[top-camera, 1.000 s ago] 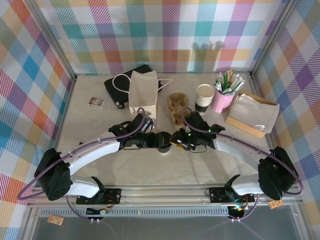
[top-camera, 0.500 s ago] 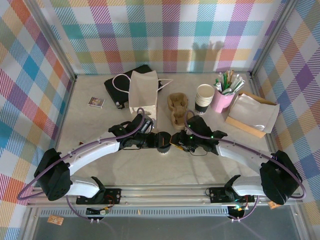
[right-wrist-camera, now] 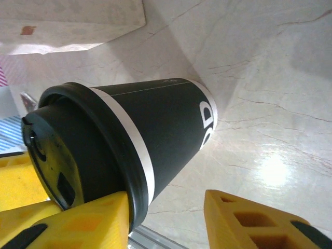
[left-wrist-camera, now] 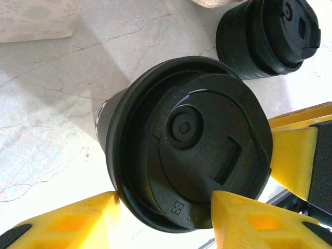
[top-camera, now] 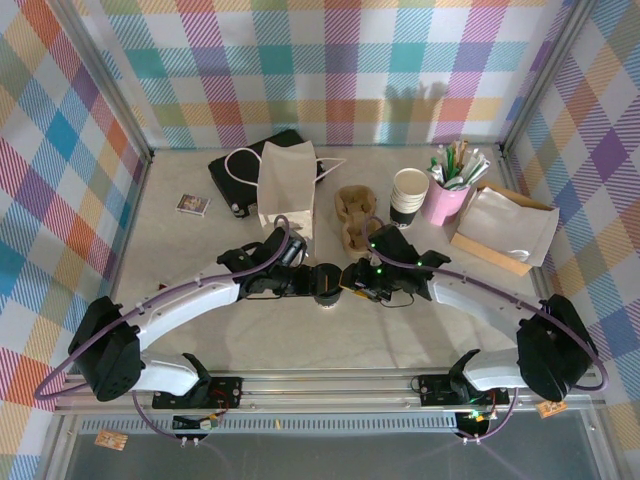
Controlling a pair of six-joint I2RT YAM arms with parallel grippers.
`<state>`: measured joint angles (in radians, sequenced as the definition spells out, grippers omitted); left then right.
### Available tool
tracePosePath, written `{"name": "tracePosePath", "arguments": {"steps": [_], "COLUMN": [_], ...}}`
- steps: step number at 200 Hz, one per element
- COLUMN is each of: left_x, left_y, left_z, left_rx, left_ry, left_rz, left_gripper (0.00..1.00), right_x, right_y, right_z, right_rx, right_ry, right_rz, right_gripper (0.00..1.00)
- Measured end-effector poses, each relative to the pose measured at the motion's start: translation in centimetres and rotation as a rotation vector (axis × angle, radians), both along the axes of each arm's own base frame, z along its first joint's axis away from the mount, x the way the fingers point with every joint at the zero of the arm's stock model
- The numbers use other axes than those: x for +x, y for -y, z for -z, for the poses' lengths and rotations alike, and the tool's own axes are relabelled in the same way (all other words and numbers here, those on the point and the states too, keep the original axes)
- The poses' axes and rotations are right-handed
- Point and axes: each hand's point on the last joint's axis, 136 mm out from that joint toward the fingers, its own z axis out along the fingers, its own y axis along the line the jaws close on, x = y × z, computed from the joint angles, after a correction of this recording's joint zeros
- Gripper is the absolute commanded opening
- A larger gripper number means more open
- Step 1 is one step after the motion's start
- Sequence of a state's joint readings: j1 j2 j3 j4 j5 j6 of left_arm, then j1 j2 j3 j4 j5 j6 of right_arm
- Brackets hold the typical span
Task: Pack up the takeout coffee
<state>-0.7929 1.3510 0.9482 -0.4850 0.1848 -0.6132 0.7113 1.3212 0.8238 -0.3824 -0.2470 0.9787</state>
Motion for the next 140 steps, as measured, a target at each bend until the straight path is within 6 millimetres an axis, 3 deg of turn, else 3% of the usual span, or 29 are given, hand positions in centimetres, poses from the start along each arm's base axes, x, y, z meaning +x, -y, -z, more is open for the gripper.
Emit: {"name": "tracePosePath", "arguments": {"steps": [87,140], "left_x": [0.2,0.3], "left_y": [-0.1,-0.1], "left_z": [-0.1,-0.1], "left_rx": [0.038,0.050], "left_ry": [-0.020,-0.031], "left_rz": [-0.008,-0.008], "left_gripper": [0.49,0.49], "right_x": [-0.4,-1.1], "right_y": [0.1,-0.4], "right_z": [-1.3,-1.2], "right_rx": [0.019,0.054], "right_ry": [0.054,0.102], "right_rz": [-0.046,-0.084], "right_gripper": [0.50,0.48]}}
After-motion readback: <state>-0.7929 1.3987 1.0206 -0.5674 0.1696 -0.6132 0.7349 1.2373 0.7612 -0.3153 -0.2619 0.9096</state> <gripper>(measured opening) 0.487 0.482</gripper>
